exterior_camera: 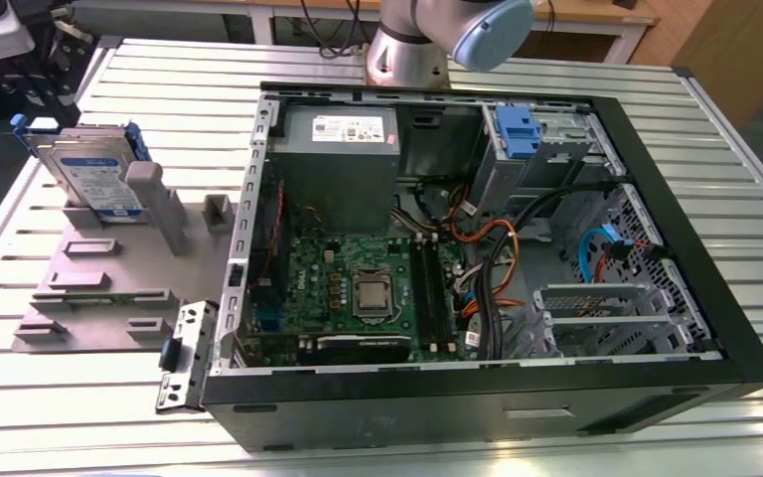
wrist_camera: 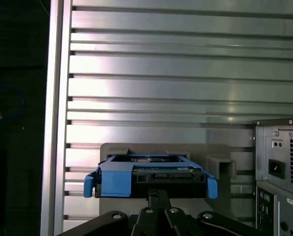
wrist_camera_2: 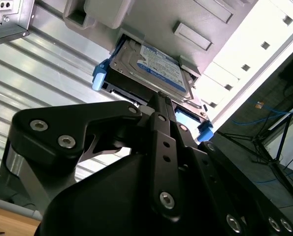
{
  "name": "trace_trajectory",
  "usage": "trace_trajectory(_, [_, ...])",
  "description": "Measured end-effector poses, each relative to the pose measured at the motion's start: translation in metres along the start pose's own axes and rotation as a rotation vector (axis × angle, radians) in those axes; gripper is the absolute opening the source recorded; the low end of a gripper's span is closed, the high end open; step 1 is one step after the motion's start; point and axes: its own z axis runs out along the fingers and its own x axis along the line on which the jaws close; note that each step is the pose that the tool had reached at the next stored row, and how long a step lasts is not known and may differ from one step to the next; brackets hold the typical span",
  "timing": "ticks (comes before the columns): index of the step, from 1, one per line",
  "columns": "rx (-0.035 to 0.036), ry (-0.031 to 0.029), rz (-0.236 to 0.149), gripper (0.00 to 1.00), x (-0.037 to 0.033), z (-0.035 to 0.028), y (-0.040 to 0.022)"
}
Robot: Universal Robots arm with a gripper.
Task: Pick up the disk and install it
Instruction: 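Pick up the disk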
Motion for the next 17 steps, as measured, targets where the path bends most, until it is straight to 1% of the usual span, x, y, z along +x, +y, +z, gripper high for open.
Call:
trace_trajectory(12, [-0.0002,0.0003,-0.006,0.11,0.0000,-0.0001,0.0000])
trace_trajectory(17, [-0.0003,0.0002,-0.006,0.11,-0.0001,-0.0024,0.0001])
